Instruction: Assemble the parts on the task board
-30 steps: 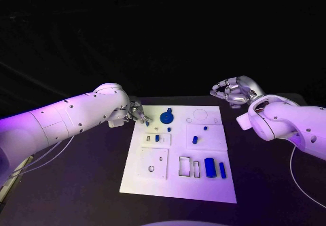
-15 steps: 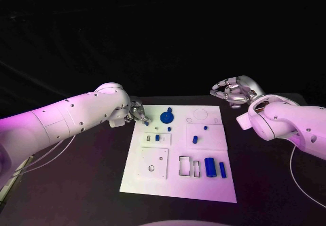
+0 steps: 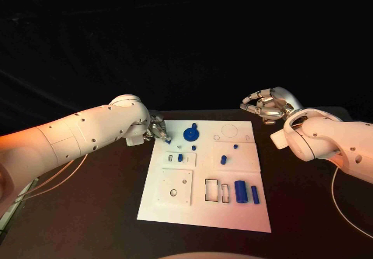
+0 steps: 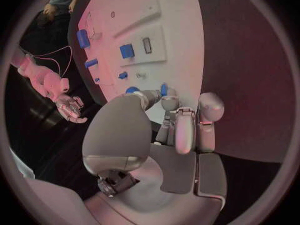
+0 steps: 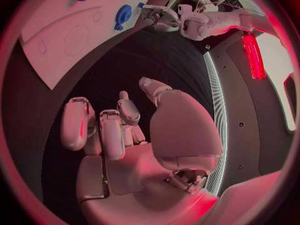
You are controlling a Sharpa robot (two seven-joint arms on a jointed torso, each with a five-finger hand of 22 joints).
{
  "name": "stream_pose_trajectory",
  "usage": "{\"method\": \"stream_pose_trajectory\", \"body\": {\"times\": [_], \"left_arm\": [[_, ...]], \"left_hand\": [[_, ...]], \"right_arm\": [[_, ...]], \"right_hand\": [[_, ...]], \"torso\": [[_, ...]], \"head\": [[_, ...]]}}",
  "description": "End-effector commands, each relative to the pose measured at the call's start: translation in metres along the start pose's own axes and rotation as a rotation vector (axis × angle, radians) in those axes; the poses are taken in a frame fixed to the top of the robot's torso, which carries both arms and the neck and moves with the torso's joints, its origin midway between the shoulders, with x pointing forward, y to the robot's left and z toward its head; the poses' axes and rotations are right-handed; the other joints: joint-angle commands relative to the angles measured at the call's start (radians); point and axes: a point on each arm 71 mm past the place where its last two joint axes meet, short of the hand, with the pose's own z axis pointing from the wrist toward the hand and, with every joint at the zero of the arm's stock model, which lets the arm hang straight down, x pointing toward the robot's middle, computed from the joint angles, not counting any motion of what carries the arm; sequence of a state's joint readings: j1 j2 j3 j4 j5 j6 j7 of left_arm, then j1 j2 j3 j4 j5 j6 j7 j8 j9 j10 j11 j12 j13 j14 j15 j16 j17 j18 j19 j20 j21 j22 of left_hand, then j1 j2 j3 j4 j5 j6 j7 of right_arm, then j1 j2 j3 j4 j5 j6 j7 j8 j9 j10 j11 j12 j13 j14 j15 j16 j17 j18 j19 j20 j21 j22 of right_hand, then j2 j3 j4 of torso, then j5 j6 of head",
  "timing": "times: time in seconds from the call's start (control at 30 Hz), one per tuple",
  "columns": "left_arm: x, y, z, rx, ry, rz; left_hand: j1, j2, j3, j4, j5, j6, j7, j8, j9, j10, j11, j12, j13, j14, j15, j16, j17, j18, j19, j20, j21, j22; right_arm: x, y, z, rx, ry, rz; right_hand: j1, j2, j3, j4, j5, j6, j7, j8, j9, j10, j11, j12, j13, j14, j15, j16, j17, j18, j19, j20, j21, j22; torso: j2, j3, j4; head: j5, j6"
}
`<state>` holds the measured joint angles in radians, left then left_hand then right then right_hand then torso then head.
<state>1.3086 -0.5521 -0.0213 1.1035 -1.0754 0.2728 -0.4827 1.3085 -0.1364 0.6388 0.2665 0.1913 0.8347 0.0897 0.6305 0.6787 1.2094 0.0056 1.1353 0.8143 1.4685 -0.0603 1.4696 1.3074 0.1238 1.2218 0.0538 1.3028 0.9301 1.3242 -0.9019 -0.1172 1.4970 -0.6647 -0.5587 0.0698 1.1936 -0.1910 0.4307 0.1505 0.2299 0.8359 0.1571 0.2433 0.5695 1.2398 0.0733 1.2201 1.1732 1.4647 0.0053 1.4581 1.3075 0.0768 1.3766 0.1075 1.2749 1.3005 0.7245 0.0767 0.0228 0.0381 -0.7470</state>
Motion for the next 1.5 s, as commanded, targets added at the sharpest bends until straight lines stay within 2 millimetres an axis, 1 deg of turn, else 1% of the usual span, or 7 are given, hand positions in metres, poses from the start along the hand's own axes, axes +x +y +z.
{"method": "stream_pose_trajectory", "body": {"times": [0.03, 0.23, 0.37, 0.67, 0.97, 1.07, 1.5], "left_arm": [[0.001, -0.001, 0.000, 0.022, 0.011, -0.018], [0.000, 0.003, -0.002, 0.032, -0.001, -0.056], [0.001, 0.006, -0.007, 0.043, 0.003, -0.083], [0.011, 0.009, -0.031, 0.099, -0.008, -0.121], [0.030, 0.007, -0.048, 0.178, -0.051, -0.102], [0.034, 0.006, -0.051, 0.196, -0.080, -0.082], [0.053, 0.002, -0.047, 0.194, -0.082, -0.033]], "left_hand": [[0.008, 0.002, 0.130, -0.092, 0.006, -0.005, -0.004, 0.021, 0.036, 0.010, 0.000, -0.002, -0.002, 0.051, 0.005, 0.002, 0.067, 0.000, -0.001, -0.001, 0.005, 0.006], [-0.026, -0.020, 0.218, -0.132, 0.009, -0.006, -0.007, 0.050, 0.054, 0.021, -0.002, 0.005, 0.006, 0.052, 0.002, 0.004, 0.071, -0.001, 0.003, -0.002, 0.012, 0.014], [-0.047, -0.030, 0.250, -0.149, 0.015, -0.005, -0.010, 0.063, 0.061, 0.026, -0.005, 0.007, 0.005, 0.053, 0.000, 0.004, 0.072, -0.002, 0.006, -0.003, 0.017, 0.021], [-0.107, -0.057, 0.324, -0.201, 0.042, 0.009, -0.018, 0.088, 0.067, 0.043, -0.013, 0.005, -0.005, 0.054, -0.008, 0.006, 0.075, -0.007, 0.023, -0.010, 0.037, 0.053], [-0.125, -0.065, 0.339, -0.217, 0.062, 0.018, -0.022, 0.093, 0.065, 0.052, -0.017, 0.006, -0.007, 0.054, -0.011, 0.006, 0.075, -0.010, 0.033, -0.013, 0.047, 0.072], [-0.142, -0.073, 0.348, -0.229, 0.090, 0.028, -0.026, 0.097, 0.061, 0.064, -0.021, 0.008, -0.006, 0.055, -0.014, 0.007, 0.077, -0.013, 0.043, -0.016, 0.057, 0.090], [-0.170, -0.079, 0.357, -0.248, 0.149, 0.039, -0.031, 0.104, 0.055, 0.079, -0.026, 0.011, -0.004, 0.056, -0.019, 0.007, 0.077, -0.016, 0.052, -0.021, 0.069, 0.108]], "right_arm": [[0.001, 0.000, 0.000, -0.002, 0.016, 0.000], [0.001, -0.001, 0.000, -0.001, 0.016, -0.001], [0.001, -0.001, 0.000, 0.001, 0.016, -0.001], [-0.001, -0.003, -0.001, 0.008, 0.015, -0.003], [-0.002, -0.005, -0.002, 0.013, 0.014, -0.004], [-0.002, -0.006, -0.002, 0.014, 0.014, -0.005], [-0.002, -0.007, -0.003, 0.017, 0.015, -0.005]], "right_hand": [[-0.009, 0.005, -0.001, 0.006, -0.003, -0.007, 0.003, 0.007, 0.001, -0.004, 0.002, -0.003, 0.001, 0.043, -0.005, -0.004, 0.003, 0.007, -0.007, -0.002, -0.007, -0.001], [-0.009, 0.005, -0.001, 0.006, -0.003, -0.007, 0.003, 0.007, 0.001, -0.004, 0.002, -0.003, 0.001, 0.043, -0.005, -0.004, 0.003, 0.007, -0.007, -0.002, -0.007, -0.001], [-0.009, 0.005, -0.001, 0.006, -0.003, -0.007, 0.003, 0.007, 0.001, -0.004, 0.002, -0.003, 0.001, 0.043, -0.005, -0.004, 0.003, 0.007, -0.007, -0.002, -0.007, -0.001], [-0.009, 0.005, -0.002, 0.007, -0.001, -0.007, 0.002, 0.007, 0.002, -0.003, 0.002, -0.003, 0.001, 0.043, -0.005, -0.004, 0.002, 0.007, -0.007, -0.002, -0.008, -0.002], [-0.009, 0.005, -0.002, 0.007, -0.001, -0.007, 0.002, 0.007, 0.002, -0.003, 0.002, -0.003, 0.001, 0.043, -0.005, -0.004, 0.002, 0.007, -0.007, -0.002, -0.008, -0.002], [-0.010, 0.005, -0.003, 0.007, 0.000, -0.007, 0.002, 0.008, 0.002, -0.003, 0.002, -0.002, 0.001, 0.043, -0.005, -0.004, 0.002, 0.007, -0.007, -0.002, -0.008, -0.002], [-0.010, 0.005, -0.003, 0.007, 0.000, -0.007, 0.002, 0.008, 0.002, -0.003, 0.002, -0.002, 0.001, 0.043, -0.005, -0.004, 0.002, 0.007, -0.007, -0.002, -0.008, -0.002]], "torso": [[0.000, -0.0005, -0.0007], [-0.002, -0.0007, -0.0004], [-0.003, -0.0007, 0.0002], [-0.005, 0.0001, 0.0057], [-0.004, -0.0014, 0.0083], [-0.004, -0.0013, 0.0060], [-0.003, -0.0001, 0.0016]], "head": [[0.001, -0.001], [0.001, -0.001], [0.004, -0.001], [0.007, -0.004], [0.008, -0.009], [0.010, -0.009], [0.016, -0.012]]}}
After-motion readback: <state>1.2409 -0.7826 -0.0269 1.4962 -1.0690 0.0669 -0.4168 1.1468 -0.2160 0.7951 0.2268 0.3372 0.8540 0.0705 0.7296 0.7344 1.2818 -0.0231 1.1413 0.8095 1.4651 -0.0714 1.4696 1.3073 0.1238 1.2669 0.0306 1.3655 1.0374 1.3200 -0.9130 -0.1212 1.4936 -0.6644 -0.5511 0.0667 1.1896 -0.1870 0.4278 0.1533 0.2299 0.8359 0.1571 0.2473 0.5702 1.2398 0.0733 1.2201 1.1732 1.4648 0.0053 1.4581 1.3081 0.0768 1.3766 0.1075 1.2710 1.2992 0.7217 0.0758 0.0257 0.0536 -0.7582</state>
